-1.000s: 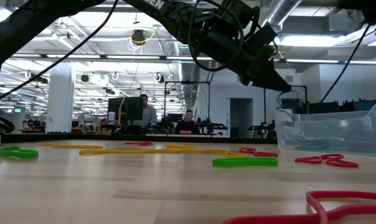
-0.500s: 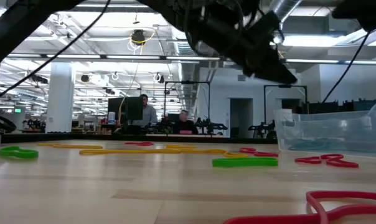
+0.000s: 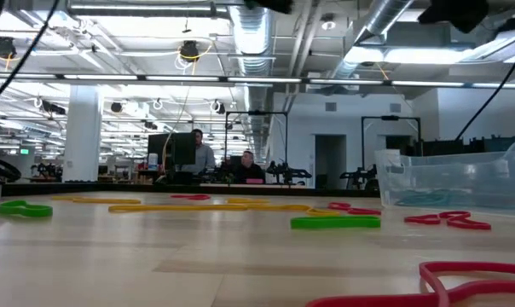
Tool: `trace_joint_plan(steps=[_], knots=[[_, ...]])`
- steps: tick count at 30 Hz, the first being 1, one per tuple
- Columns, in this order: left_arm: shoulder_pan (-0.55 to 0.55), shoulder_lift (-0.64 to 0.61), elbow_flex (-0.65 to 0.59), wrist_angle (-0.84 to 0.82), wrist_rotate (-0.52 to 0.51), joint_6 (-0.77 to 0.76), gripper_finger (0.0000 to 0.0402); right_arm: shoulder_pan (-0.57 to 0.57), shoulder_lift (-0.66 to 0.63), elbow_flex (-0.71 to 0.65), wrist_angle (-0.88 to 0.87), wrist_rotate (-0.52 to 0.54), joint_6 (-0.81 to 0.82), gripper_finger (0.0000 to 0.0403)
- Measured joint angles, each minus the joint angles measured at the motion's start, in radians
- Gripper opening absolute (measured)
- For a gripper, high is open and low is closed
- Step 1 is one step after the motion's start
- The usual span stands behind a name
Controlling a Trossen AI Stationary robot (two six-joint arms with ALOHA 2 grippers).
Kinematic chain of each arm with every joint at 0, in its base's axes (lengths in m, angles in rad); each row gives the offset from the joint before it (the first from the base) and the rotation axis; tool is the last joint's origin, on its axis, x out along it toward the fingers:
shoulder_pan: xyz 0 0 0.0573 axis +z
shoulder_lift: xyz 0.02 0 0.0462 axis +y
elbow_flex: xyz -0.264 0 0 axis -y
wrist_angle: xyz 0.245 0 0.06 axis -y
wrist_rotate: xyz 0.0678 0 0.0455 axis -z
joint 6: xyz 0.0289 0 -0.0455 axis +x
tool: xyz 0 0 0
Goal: Pick and place items into bin
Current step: Put the red rubber band into the transparent bin
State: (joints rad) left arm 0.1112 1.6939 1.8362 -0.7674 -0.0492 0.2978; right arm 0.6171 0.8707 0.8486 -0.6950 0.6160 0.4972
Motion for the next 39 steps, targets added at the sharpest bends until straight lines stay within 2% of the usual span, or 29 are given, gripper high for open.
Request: trace_joint_plan(steps=[5, 11, 19, 27, 33, 39], knots=[[0.002, -0.075, -0.009, -0.240, 0.012, -0.127, 0.0133, -0.068, 0.166, -0.012, 0.095, -0.172, -0.001, 0.0210], [-0.015, -0.100, -0.079, -0.259, 0.008, -0.190, 0.0132, -0.125, 0.411, -0.012, 0.156, -0.298, 0.000, 0.0206], [-0.020, -0.101, -0.139, -0.243, -0.021, -0.200, 0.0132, -0.228, 0.656, 0.070, 0.089, -0.500, -0.001, 0.0187], [-0.020, -0.101, -0.140, -0.235, -0.019, -0.205, 0.0132, -0.296, 0.826, 0.193, -0.150, -0.598, -0.009, 0.0175], [-0.020, -0.101, -0.140, -0.235, -0.019, -0.196, 0.0132, -0.311, 0.928, 0.235, -0.162, -0.679, -0.120, 0.0178], [-0.020, -0.101, -0.140, -0.233, -0.019, -0.184, 0.0132, -0.338, 0.999, 0.259, -0.198, -0.693, -0.167, 0.0175]])
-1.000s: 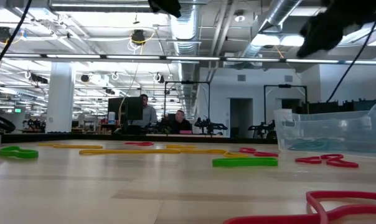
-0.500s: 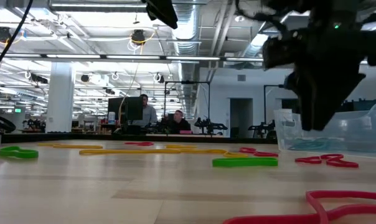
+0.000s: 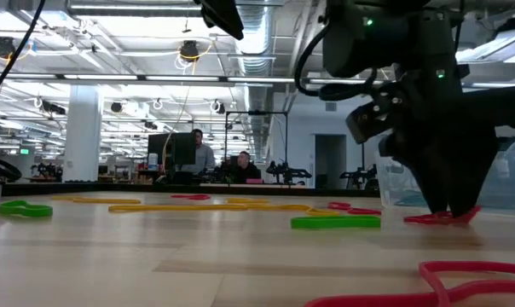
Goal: Pick and place items into bin
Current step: Put the red rubber band into the transparent bin
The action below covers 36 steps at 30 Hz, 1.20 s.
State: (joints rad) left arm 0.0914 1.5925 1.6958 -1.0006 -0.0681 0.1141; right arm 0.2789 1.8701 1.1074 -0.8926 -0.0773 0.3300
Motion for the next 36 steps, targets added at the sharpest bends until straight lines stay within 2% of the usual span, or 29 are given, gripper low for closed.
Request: trace_joint_plan(steps=[4, 8, 11, 13, 15, 19, 24, 27, 32, 34, 36], knots=[[0.000, 0.000, 0.000, 0.002, 0.000, 0.012, 0.0132, -0.023, 0.019, -0.001, -0.001, -0.016, -0.022, 0.0170], [0.000, 0.000, 0.000, 0.002, 0.000, 0.013, 0.0132, -0.027, 0.022, -0.003, 0.004, -0.061, -0.139, 0.0143], [0.000, 0.000, 0.000, 0.000, 0.000, 0.013, 0.0132, -0.024, 0.010, -0.005, 0.008, -0.077, -0.226, 0.0096], [0.000, 0.000, 0.000, -0.004, 0.000, 0.013, 0.0132, -0.021, -0.007, -0.007, 0.010, -0.079, -0.233, 0.0053], [0.000, 0.000, 0.000, -0.003, 0.000, 0.013, 0.0132, -0.020, -0.029, -0.010, 0.010, -0.129, -0.230, 0.0016], [0.000, 0.000, 0.000, -0.004, 0.000, 0.012, 0.0132, -0.013, -0.131, -0.009, -0.013, -0.195, -0.165, 0.0014], [0.000, 0.000, 0.000, -0.003, 0.001, 0.013, 0.0132, -0.002, -0.291, -0.009, -0.052, -0.186, -0.113, 0.0003], [0.000, 0.000, 0.000, -0.003, 0.001, 0.012, 0.0132, 0.013, -0.407, -0.009, -0.105, -0.122, -0.064, 0.0004], [0.000, 0.000, 0.000, -0.004, 0.001, 0.008, 0.0132, 0.025, -0.598, -0.008, -0.309, 0.105, 0.056, 0.0003], [0.000, 0.000, 0.000, -0.004, 0.001, 0.008, 0.0132, 0.029, -0.664, -0.016, -0.337, 0.181, 0.124, 0.0002], [0.000, 0.000, 0.000, -0.003, 0.001, 0.007, 0.0132, 0.027, -0.714, -0.037, -0.342, 0.210, 0.174, 0.0001]])
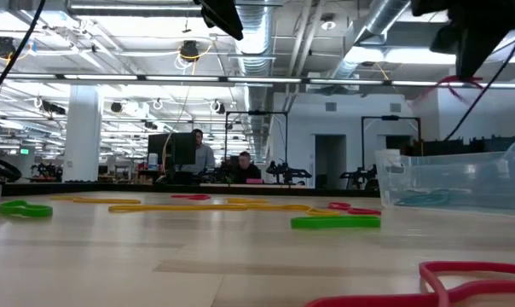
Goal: Pick and place items into bin
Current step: Put the red rubber band into the transparent bin
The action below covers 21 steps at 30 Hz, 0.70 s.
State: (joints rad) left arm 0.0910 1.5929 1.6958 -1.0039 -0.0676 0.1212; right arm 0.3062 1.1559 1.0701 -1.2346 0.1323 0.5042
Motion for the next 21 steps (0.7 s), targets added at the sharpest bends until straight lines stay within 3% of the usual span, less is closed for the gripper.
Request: trace_joint_plan(steps=[6, 13, 21], knots=[[0.000, 0.000, 0.000, 0.000, 0.000, -0.001, 0.0132, -0.007, -0.052, -0.113, -0.011, 0.030, 0.056, 0.0001], [0.000, 0.000, 0.000, 0.000, 0.000, -0.001, 0.0132, -0.058, 0.001, -0.295, 0.136, 0.000, -0.004, 0.0001], [0.000, 0.000, 0.000, 0.001, 0.000, 0.000, 0.0132, -0.153, 0.095, -0.310, 0.166, 0.000, -0.017, 0.0017]])
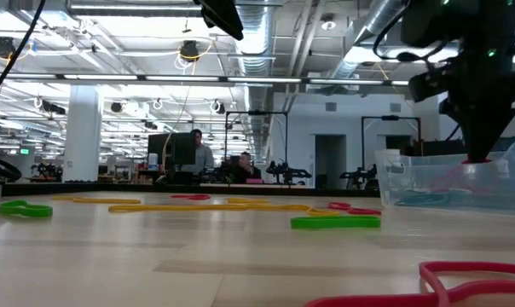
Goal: Pick and place items into bin
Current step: Put the red rubber band into the transparent bin
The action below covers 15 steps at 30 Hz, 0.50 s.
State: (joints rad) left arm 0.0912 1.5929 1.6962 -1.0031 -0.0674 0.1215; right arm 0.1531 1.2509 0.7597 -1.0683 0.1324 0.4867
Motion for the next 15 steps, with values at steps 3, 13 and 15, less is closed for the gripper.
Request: trace_joint_plan(steps=[3, 13, 15], knots=[[0.000, 0.000, 0.000, 0.006, 0.000, 0.000, 0.0132, -0.030, 0.035, 0.000, 0.019, -0.011, -0.022, 0.0033], [0.000, 0.000, 0.000, 0.025, -0.020, -0.002, 0.0132, -0.048, 0.114, 0.008, 0.101, -0.058, -0.088, 0.0070], [0.000, 0.000, 0.000, 0.028, -0.059, -0.029, 0.0132, -0.048, 0.106, 0.034, 0.078, -0.080, -0.087, 0.0066]])
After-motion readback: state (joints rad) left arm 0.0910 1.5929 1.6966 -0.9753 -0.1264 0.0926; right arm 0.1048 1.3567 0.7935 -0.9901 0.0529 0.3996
